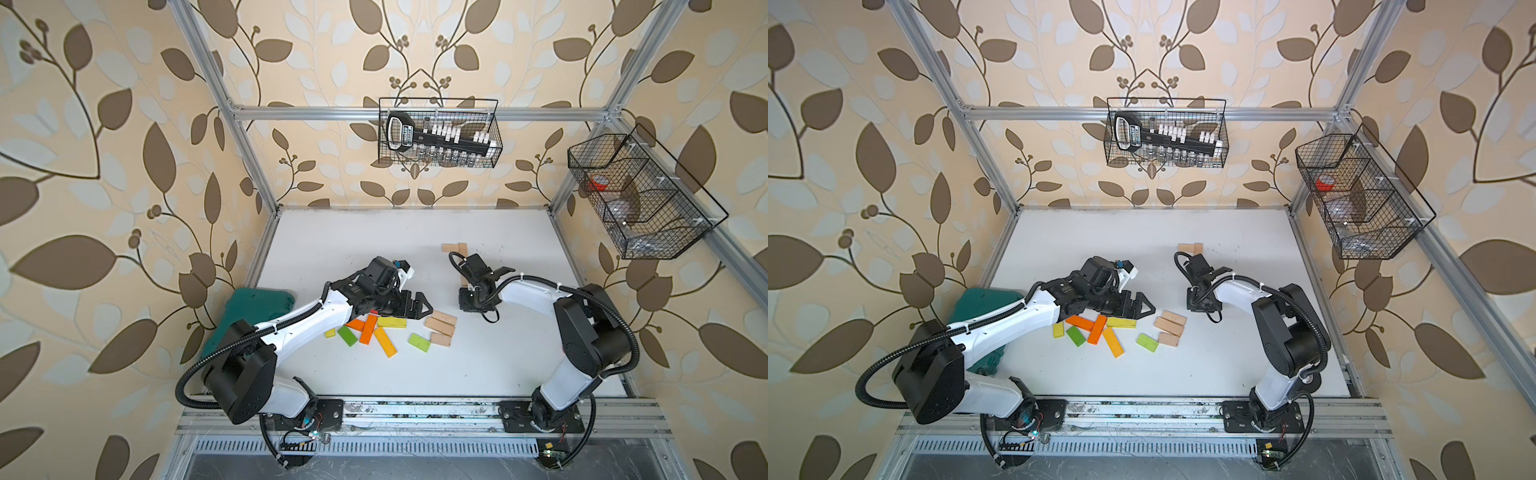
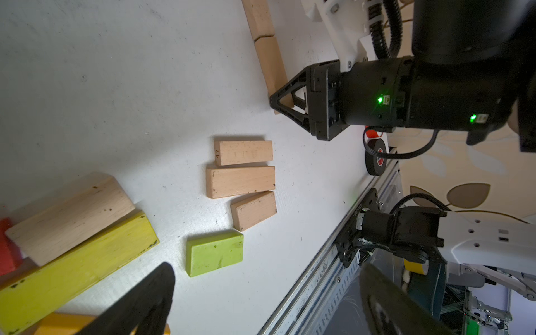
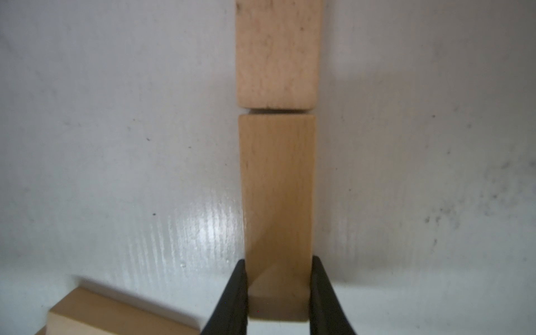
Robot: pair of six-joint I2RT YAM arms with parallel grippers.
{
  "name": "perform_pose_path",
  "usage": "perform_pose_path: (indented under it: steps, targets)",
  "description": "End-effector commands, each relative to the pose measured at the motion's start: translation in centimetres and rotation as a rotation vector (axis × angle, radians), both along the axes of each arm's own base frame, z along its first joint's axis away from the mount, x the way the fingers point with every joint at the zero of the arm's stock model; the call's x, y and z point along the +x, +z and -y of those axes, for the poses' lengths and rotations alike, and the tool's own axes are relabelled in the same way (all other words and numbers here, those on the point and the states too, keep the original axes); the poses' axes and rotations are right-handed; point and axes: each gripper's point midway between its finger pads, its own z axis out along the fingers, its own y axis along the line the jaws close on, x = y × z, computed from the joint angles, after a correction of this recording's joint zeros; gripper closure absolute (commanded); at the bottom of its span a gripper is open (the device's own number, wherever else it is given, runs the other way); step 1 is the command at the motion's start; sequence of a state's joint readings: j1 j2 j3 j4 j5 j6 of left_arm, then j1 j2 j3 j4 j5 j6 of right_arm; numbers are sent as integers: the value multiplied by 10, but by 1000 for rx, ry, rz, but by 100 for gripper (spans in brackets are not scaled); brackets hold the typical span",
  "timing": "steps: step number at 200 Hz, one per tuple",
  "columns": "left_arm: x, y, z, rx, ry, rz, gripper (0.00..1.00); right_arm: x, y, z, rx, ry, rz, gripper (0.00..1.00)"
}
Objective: Assemble a giraffe with building blocks
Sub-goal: Assemble the building block at the center of the board.
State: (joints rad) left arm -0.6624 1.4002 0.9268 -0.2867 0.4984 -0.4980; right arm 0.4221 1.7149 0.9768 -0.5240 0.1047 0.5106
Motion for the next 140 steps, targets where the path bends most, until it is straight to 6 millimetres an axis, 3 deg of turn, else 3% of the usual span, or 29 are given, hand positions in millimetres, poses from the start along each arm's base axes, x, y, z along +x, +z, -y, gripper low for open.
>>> perform_pose_path:
  steps: [1, 80, 140]
  targets:
    - [-4, 7, 5, -25, -30, 17, 1, -18, -29, 10, -40, -6, -104, 76]
    - [-4, 8, 4, -24, -30, 20, 1, -16, -29, 10, -40, -13, -101, 71]
    - [-4, 8, 4, -24, -31, 22, 1, -17, -26, 10, -36, -10, -98, 62]
